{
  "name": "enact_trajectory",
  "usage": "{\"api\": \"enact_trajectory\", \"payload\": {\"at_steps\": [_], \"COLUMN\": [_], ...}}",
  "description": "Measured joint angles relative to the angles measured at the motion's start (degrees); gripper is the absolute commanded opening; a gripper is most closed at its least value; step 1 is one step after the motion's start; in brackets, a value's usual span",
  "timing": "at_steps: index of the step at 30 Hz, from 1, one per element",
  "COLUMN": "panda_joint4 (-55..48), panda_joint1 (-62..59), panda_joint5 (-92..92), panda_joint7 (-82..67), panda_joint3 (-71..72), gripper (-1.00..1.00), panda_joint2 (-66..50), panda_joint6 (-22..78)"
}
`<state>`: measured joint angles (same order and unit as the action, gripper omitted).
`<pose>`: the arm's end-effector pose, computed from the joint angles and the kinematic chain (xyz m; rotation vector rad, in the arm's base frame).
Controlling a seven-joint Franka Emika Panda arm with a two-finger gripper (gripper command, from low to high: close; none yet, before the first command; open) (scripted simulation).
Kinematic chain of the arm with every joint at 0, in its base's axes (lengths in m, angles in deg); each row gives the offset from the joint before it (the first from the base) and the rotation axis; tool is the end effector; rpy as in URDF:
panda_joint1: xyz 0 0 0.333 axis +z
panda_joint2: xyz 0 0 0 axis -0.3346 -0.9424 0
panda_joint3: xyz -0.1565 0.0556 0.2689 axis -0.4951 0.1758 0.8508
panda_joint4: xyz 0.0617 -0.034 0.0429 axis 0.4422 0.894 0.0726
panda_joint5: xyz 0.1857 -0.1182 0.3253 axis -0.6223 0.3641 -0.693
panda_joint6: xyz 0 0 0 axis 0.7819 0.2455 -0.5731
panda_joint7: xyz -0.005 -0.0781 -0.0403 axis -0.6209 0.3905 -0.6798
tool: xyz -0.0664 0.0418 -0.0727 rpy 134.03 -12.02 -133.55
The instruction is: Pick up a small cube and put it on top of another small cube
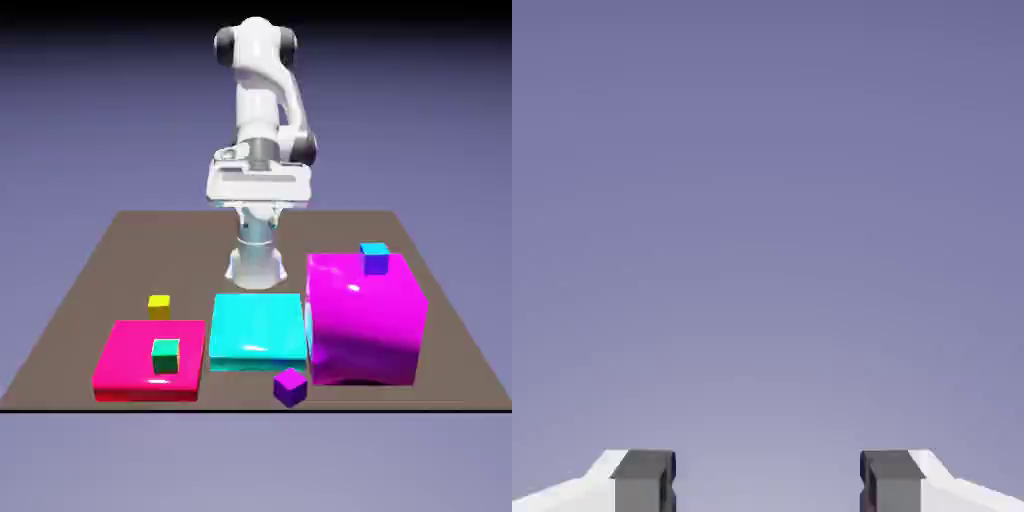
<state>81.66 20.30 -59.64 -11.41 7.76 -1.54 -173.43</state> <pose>0.4003 0.0025 0.4518 -2.4873 1.0119 -0.9681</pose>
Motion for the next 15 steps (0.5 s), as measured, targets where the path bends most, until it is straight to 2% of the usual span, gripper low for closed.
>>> {"api": "enact_trajectory", "payload": {"at_steps": [15], "panda_joint4": [-23.7], "panda_joint1": [0.8], "panda_joint5": [-15.2], "panda_joint7": [15.5], "panda_joint3": [-2.2], "gripper": [0.00], "panda_joint2": [-31.1], "panda_joint6": [28.3]}}
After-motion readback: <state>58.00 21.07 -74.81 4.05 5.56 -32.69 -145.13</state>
